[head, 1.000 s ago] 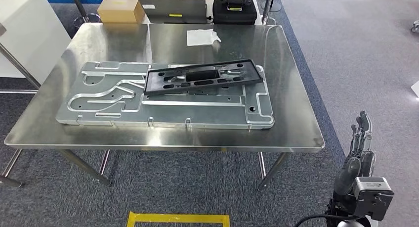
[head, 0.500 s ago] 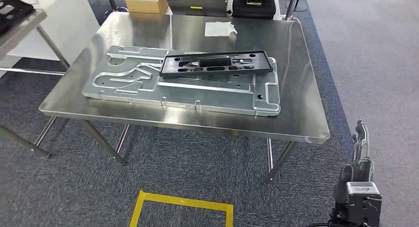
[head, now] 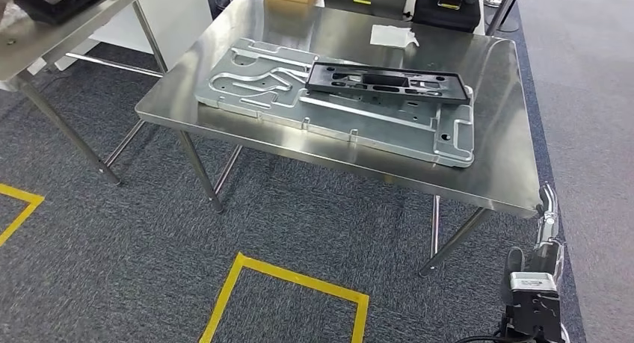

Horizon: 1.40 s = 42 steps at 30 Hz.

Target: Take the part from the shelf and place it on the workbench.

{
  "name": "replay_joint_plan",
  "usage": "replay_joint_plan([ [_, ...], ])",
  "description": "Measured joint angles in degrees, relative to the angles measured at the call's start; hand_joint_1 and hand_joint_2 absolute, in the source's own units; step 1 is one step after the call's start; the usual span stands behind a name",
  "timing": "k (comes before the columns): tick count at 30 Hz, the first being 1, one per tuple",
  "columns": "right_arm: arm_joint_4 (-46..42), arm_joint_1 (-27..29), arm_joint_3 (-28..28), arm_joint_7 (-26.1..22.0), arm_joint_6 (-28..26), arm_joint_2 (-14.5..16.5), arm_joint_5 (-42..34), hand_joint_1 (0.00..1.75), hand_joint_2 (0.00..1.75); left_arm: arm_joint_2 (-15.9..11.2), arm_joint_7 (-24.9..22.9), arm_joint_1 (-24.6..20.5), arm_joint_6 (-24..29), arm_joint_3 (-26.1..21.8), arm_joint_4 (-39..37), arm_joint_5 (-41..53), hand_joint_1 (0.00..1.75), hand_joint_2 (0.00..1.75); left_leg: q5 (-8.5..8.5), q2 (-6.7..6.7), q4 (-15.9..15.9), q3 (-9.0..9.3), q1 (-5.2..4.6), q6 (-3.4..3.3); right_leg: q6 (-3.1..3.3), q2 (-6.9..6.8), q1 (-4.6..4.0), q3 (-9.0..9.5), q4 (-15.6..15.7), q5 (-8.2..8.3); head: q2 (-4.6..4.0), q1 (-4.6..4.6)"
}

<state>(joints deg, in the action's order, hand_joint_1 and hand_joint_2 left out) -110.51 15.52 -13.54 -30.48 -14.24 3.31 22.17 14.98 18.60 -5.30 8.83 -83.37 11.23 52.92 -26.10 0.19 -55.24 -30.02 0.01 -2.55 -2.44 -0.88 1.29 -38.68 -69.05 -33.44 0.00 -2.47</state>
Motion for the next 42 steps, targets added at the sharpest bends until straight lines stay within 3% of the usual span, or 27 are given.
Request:
replay_joint_plan([
  [1, 0.46, -0.23, -0.01, -0.02, -0.38, 0.00, 0.47, 0.00, 0.00, -0.07, -0.09, 0.01, 0.12, 0.05, 0.00, -0.06, 0.00, 0.00, 0.67, -0.63, -0.11, -0.91, -0.20, -0.11, 0.10, 0.42, -0.11, -0.44, -3.01, -1.36, 0.00, 0.00],
  [2, 0.98, -0.54, -0.01, 0.01, -0.63, 0.00, 0.85, 0.00, 0.00, -0.11, -0.15, 0.03, 0.31, 0.08, 0.00, -0.20, 0.00, 0.00, 1.31, -1.28, -0.26, -1.84, -0.40, -0.16, 0.30, 0.59, -0.24, -0.07, -4.33, -1.46, 0.00, 0.00],
  [3, 1.53, -0.93, 0.00, 0.09, -0.77, -0.01, 1.21, 0.00, 0.00, -0.14, -0.20, 0.04, 0.47, 0.08, 0.00, -0.39, 0.00, 0.00, 1.90, -1.98, -0.44, -2.73, -0.59, -0.17, 0.61, 0.71, -0.38, 1.37, -3.42, -0.35, 0.00, 0.00],
  [5, 2.53, -1.87, 0.03, 0.29, -1.07, -0.05, 1.77, 0.00, 0.00, -0.14, -0.22, 0.05, 0.73, 0.07, 0.00, -0.83, 0.00, 0.00, 2.95, -3.36, -0.79, -4.23, -0.84, -0.11, 1.65, 1.84, -0.80, 6.69, 3.66, 2.61, 0.00, -0.01],
  [7, 3.53, -2.97, 0.10, 0.42, -1.34, -0.28, 2.09, 0.00, 0.00, 0.03, -0.21, -0.01, 1.06, 0.05, 0.01, -1.18, 0.00, 0.00, 4.00, -4.54, -0.97, -5.29, -0.94, 0.19, 2.63, 4.23, -1.02, 11.50, 11.41, 3.33, 0.00, -0.01],
  [9, 4.92, -4.01, 0.34, 0.50, -1.56, -0.77, 2.29, 0.00, 0.00, 0.21, -0.19, 0.04, 1.61, 0.05, 0.02, -1.37, 0.00, 0.00, 5.12, -5.64, -0.80, -5.92, -0.68, 0.81, 3.00, 5.11, -1.26, 12.81, 14.25, 3.19, 0.00, -0.01],
  [11, 6.63, -4.94, 1.10, 0.69, -1.75, -1.29, 2.57, 0.00, 0.00, 0.24, -0.15, 0.19, 2.21, 0.04, 0.03, -1.40, 0.00, 0.00, 5.32, -5.98, -0.99, -6.60, -0.63, 1.42, 3.31, 3.72, -1.09, 12.29, 14.72, 4.24, 0.00, 0.00],
  [12, 7.44, -5.32, 1.67, 0.84, -1.80, -1.49, 2.82, 0.00, 0.00, 0.26, -0.12, 0.21, 2.45, 0.03, 0.04, -1.39, 0.00, 0.00, 4.08, -5.18, -2.11, -7.28, -0.65, 1.65, 3.63, 2.90, -0.90, 11.92, 14.98, 4.77, 0.00, -0.02],
  [14, 9.27, -5.74, 3.01, 1.44, -1.89, -1.79, 3.89, 0.00, 0.00, 0.27, -0.05, 0.16, 2.82, 0.02, 0.04, -1.34, 0.00, 0.00, -1.20, -2.52, -7.73, -9.30, -0.34, 2.21, 4.00, 1.18, -0.68, 10.91, 15.18, 5.79, 0.00, -0.06],
  [16, 11.89, -6.14, 4.52, 2.53, -2.67, -2.07, 6.38, 0.00, 0.00, 0.28, -0.02, 0.10, 2.98, 0.02, 0.04, -1.14, 0.00, 0.00, -5.59, -1.12, -15.56, -11.15, 0.35, 3.15, 3.90, -0.46, -0.66, 9.60, 14.89, 6.61, 0.00, -0.08],
  [17, 13.48, -6.50, 5.32, 3.16, -3.37, -2.21, 7.99, 0.00, 0.00, 0.29, -0.02, 0.11, 3.02, 0.02, 0.04, -1.00, 0.00, 0.00, -5.83, -0.82, -18.06, -11.28, 0.70, 3.62, 3.72, -1.26, -0.61, 8.88, 14.65, 6.95, 0.00, -0.08],
  [18, 15.29, -6.91, 6.17, 3.68, -4.22, -2.32, 9.65, 0.00, 0.00, 0.30, -0.02, 0.13, 3.04, 0.02, 0.04, -0.87, 0.00, 0.00, -4.86, -0.59, -18.72, -10.53, 1.02, 4.05, 3.51, -2.04, -0.55, 8.12, 14.35, 7.22, 0.00, -0.08],
  [20, 19.23, -7.74, 7.71, 4.54, -5.64, -2.52, 12.17, 0.00, 0.00, 0.30, 0.05, 0.14, 3.07, 0.03, 0.04, -0.64, 0.00, 0.00, -1.72, 0.60, -13.45, -5.68, 1.52, 4.64, 2.99, -3.46, -0.39, 6.73, 13.54, 7.58, 0.00, -0.08],
  [22, 23.25, -8.60, 8.80, 6.13, -7.29, -2.68, 15.42, 0.00, 0.00, 0.31, 0.15, 0.04, 3.10, 0.06, 0.04, -0.37, 0.00, 0.00, -1.69, 2.50, -4.86, 0.38, 1.41, 4.57, 2.32, -4.60, -0.43, 5.80, 12.73, 7.87, 0.00, -0.08],
  [23, 26.23, -9.42, 9.32, 7.51, -8.83, -2.75, 18.51, 0.00, 0.00, 0.35, 0.18, 0.04, 3.19, 0.08, 0.04, -0.21, 0.00, 0.00, -2.40, 3.10, -2.04, 2.03, 1.24, 4.26, 1.93, -5.07, -0.50, 5.65, 12.52, 8.09, 0.00, -0.07],
  [25, 36.01, -12.44, 10.83, 11.29, -13.48, -2.81, 27.17, 0.00, 0.00, 0.50, 0.04, 0.15, 3.69, 0.11, 0.04, 0.06, 0.00, 0.00, -3.00, 2.82, -0.34, 2.36, 0.94, 3.19, 1.08, -5.92, -0.54, 5.70, 12.58, 8.68, 0.00, -0.05],
  [27, 48.60, -16.04, 12.80, 14.93, -18.12, -2.80, 35.06, 0.00, 0.00, 0.78, -0.22, 0.23, 4.43, 0.12, 0.04, 0.27, 0.00, 0.00, -2.29, 2.06, -0.08, 1.94, 1.02, 2.02, 0.35, -4.88, -0.23, 5.32, 11.75, 8.16, 0.00, -0.05],
  [29, 59.72, -18.42, 14.27, 16.51, -20.03, -2.66, 38.24, 0.00, 0.00, 0.99, -0.34, 0.14, 4.92, 0.12, 0.04, 0.34, 0.00, 0.00, -1.34, 1.05, 0.17, 1.40, 1.05, 0.96, -0.03, -1.79, 0.11, 3.36, 7.02, 4.55, 0.00, -0.04],
  [31, 68.91, -19.82, 14.89, 17.19, -18.81, -2.41, 38.28, 0.00, 0.00, 1.07, -0.33, 0.12, 5.09, 0.12, 0.04, 0.33, 0.00, 0.00, -0.65, -0.31, 0.07, 0.49, 0.73, 0.45, -0.10, 0.22, 0.10, 0.36, -0.71, 0.14, 0.00, -0.04],
  [32, 72.90, -20.26, 15.06, 17.75, -17.58, -2.30, 37.98, 0.00, 0.00, 1.08, -0.28, 0.18, 5.15, 0.12, 0.04, 0.32, 0.00, 0.00, -0.40, -1.10, -0.04, 0.08, 0.54, 0.37, -0.04, 0.50, 0.05, -0.54, -3.41, -0.86, 0.00, -0.04],
  [33, 76.50, -20.50, 15.19, 18.44, -16.24, -2.21, 37.56, 0.00, 0.00, 1.08, -0.21, 0.27, 5.22, 0.12, 0.04, 0.33, 0.00, 0.00, -0.22, -1.94, -0.20, -0.26, 0.37, 0.34, 0.10, 0.63, 0.00, -0.50, -4.12, -0.73, 0.00, -0.04],
  [34, 79.50, -20.58, 15.28, 19.07, -14.97, -2.11, 36.96, 0.00, 0.00, 1.07, -0.12, 0.38, 5.30, 0.12, 0.04, 0.38, 0.00, 0.00, -0.11, -2.75, -0.40, -0.51, 0.25, 0.37, 0.33, 0.76, -0.04, 0.59, -2.64, 0.40, 0.00, -0.04],
  [35, 81.92, -20.57, 15.27, 19.46, -13.73, -2.00, 36.02, 0.00, 0.00, 1.07, -0.01, 0.47, 5.35, 0.13, 0.04, 0.50, 0.00, 0.00, -0.07, -3.44, -0.64, -0.68, 0.14, 0.41, 0.66, 1.14, -0.07, 2.66, 0.91, 2.24, 0.00, -0.04],
  [38, 88.30, -20.21, 13.49, 22.71, -8.58, -1.74, 30.35, 0.00, 0.00, 0.99, 0.94, 0.61, 5.34, 0.35, 0.04, 1.31, 0.00, 0.00, -0.09, -4.91, -1.50, -1.42, -0.13, 0.90, 1.68, 3.79, -0.23, 7.88, 10.99, 5.29, 0.00, -0.04],
  [39, 90.13, -19.95, 12.20, 24.53, -6.65, -1.66, 27.83, 0.00, 0.00, 0.92, 1.39, 0.65, 5.27, 0.45, 0.04, 1.54, 0.00, 0.00, -0.02, -5.35, -1.65, -1.69, -0.11, 1.20, 1.86, 4.17, -0.32, 8.26, 11.90, 5.15, 0.00, -0.04],
  [41, 92.71, -19.06, 9.47, 27.33, -4.00, -1.45, 24.09, 0.00, 0.00, 0.71, 2.05, 0.85, 5.03, 0.56, 0.07, 1.70, 0.00, 0.00, 0.10, -6.16, -1.74, -2.09, -0.01, 1.85, 2.22, 3.27, -0.24, 8.35, 12.25, 5.29, 0.00, -0.04],
  [42, 93.65, -18.60, 8.35, 28.43, -3.24, -1.44, 23.08, 0.00, 0.00, 0.58, 2.26, 1.00, 4.95, 0.60, 0.09, 1.75, 0.00, 0.00, -0.32, -5.68, -2.23, -2.38, -0.05, 2.15, 2.56, 2.74, -0.08, 8.42, 12.52, 5.45, 0.00, -0.05],
])
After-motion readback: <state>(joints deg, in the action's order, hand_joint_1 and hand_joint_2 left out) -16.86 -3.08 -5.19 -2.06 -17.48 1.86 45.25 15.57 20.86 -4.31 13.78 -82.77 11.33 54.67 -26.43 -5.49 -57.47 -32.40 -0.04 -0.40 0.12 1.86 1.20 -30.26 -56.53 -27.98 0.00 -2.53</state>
